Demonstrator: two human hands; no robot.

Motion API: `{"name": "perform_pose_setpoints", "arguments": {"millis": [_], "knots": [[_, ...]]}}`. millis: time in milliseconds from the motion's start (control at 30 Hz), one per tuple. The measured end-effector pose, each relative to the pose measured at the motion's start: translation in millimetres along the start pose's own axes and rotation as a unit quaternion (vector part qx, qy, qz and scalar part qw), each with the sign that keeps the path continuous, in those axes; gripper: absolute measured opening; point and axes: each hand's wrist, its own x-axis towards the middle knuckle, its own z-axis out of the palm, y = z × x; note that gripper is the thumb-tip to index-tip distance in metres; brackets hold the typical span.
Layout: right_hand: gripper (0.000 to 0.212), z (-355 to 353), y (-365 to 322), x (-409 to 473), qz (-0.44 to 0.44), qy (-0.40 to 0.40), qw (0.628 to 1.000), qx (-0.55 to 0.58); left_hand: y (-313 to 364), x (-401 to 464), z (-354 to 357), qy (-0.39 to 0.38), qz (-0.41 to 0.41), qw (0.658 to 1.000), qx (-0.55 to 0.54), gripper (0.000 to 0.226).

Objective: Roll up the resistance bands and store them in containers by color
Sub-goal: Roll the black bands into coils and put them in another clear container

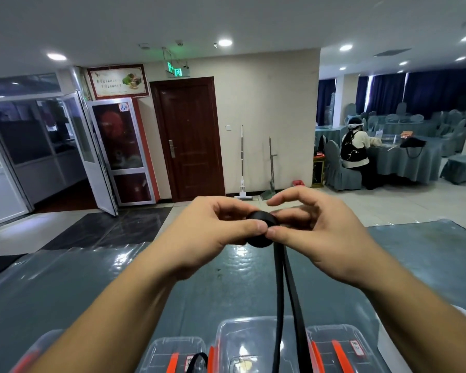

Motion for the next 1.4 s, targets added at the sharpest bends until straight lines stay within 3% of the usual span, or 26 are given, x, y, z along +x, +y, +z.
{"name": "perform_pose_setpoints", "arguments": {"millis": [100,233,300,433,467,567,733,800,933,1100,1233,1400], "knots": [[0.028,5.6,3.2,0.9,-0.025,0.074,0.997,0.024,2.7,2.3,1.3,0.012,-0.022,0.993,-0.116,0.033],[0.034,10.1,5.6,-1.0,-0.031,0.092,0.994,0.057,-0.2,0.0,11.9,0.045,-0.041,0.976,-0.209,0.025],[0.035,4.5,2.0,0.0,-0.04,0.064,0.997,0.032,0.1,-1.7,9.8,0.035,-0.04,0.982,-0.182,0.025],[0.034,-6.0,-6.8,3.4,-0.016,-0.025,0.999,-0.035,9.5,-3.1,-2.0,-0.007,-0.019,0.999,0.025,0.028],[0.031,-6.6,-8.1,5.6,-0.017,-0.025,0.998,-0.047,11.1,-2.3,-3.4,-0.002,-0.01,0.999,0.035,0.03],[0.027,-3.1,-7.4,11.3,-0.055,0.034,0.998,-0.021,12.8,-0.3,-2.6,0.022,-0.001,0.996,-0.082,0.038],[0.036,7.9,2.8,7.6,-0.083,0.089,0.991,0.058,4.9,-1.0,10.1,0.036,-0.029,0.974,-0.222,0.027],[0.033,4.2,2.4,7.8,-0.072,0.078,0.993,0.049,3.4,-2.6,10.0,0.029,-0.04,0.976,-0.214,0.026],[0.032,-3.2,-2.6,8.5,-0.053,-0.013,0.999,-0.003,10.1,-4.0,2.2,0.016,-0.035,0.997,-0.068,0.034],[0.031,1.9,-4.7,12.5,-0.068,0.061,0.995,0.029,10.9,0.8,1.7,0.032,-0.026,0.979,-0.197,0.037],[0.033,-0.1,-6.9,13.7,-0.078,0.059,0.995,0.019,5.4,0.8,5.9,0.012,-0.044,0.958,-0.284,0.037],[0.032,-10.8,-11.9,16.1,-0.049,-0.047,0.997,-0.039,10.0,0.4,-2.1,0.01,-0.026,0.993,-0.119,0.033]]}}
